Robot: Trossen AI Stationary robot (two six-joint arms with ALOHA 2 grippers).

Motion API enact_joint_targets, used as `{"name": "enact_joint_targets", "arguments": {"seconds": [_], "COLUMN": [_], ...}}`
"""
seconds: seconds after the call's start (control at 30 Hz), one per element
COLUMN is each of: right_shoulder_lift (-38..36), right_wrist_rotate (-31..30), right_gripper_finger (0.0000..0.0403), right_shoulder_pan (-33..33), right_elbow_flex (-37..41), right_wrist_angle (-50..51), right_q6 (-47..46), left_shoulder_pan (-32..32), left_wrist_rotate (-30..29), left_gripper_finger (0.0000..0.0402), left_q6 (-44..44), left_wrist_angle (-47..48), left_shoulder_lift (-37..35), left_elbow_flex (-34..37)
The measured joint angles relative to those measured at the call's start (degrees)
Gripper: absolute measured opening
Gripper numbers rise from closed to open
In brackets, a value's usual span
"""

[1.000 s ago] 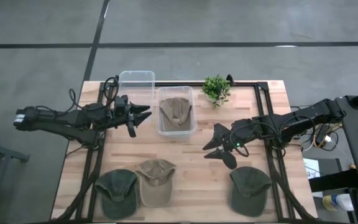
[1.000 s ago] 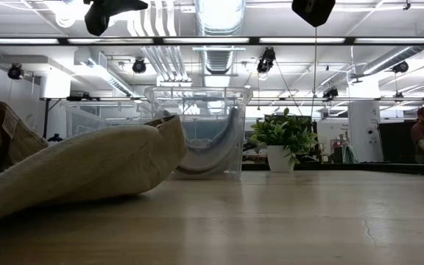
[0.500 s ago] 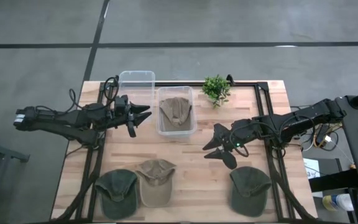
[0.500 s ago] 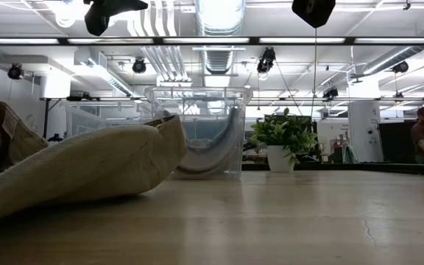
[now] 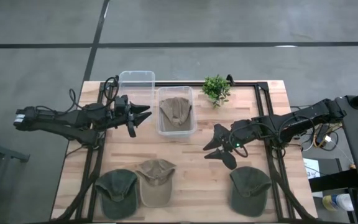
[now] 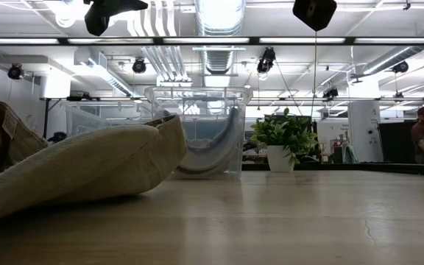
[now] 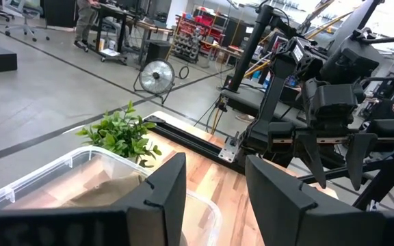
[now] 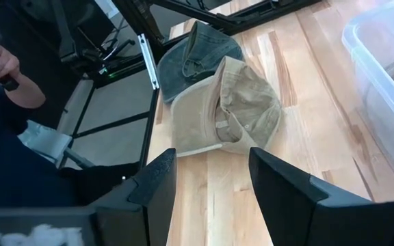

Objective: Pick & Place hat
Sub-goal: Put the brown cap into the right transparent bin

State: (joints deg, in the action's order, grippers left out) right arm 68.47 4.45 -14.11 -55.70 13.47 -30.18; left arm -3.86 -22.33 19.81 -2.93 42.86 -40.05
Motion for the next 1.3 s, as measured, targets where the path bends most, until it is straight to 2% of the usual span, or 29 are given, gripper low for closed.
{"name": "enact_joint_targets", "arguments": {"seconds": [0.6, 0.87, 1.1, 1.2, 1.3], "right_shoulder_lift": [0.00, 0.00, 0.00, 0.00, 0.22], "right_wrist_rotate": [0.13, 0.59, 4.97, 4.39, 1.04], "right_gripper_finger": [0.0178, 0.0178, 0.0178, 0.0178, 0.0178], "right_shoulder_pan": [-0.70, -1.18, -3.70, -5.57, -7.85], "right_elbow_flex": [0.00, 0.00, 0.00, 0.00, 0.00], "right_wrist_angle": [0.00, 0.00, -0.02, -0.02, -0.06], "right_q6": [-0.35, -3.82, -15.62, -22.02, -26.58], "left_shoulder_pan": [-0.02, -0.02, -0.02, -0.02, -0.01], "left_wrist_rotate": [0.01, 0.01, 0.01, 0.01, 0.35], "left_gripper_finger": [0.0145, 0.0145, 0.0145, 0.0145, 0.0145], "left_q6": [0.20, 0.17, -0.28, -0.43, -1.10], "left_wrist_angle": [0.50, 0.45, 0.45, 0.45, 0.46], "left_shoulder_lift": [0.08, 0.08, 0.08, 0.08, 0.08], "left_elbow_flex": [0.00, 0.00, 0.00, 0.00, 0.00]}}
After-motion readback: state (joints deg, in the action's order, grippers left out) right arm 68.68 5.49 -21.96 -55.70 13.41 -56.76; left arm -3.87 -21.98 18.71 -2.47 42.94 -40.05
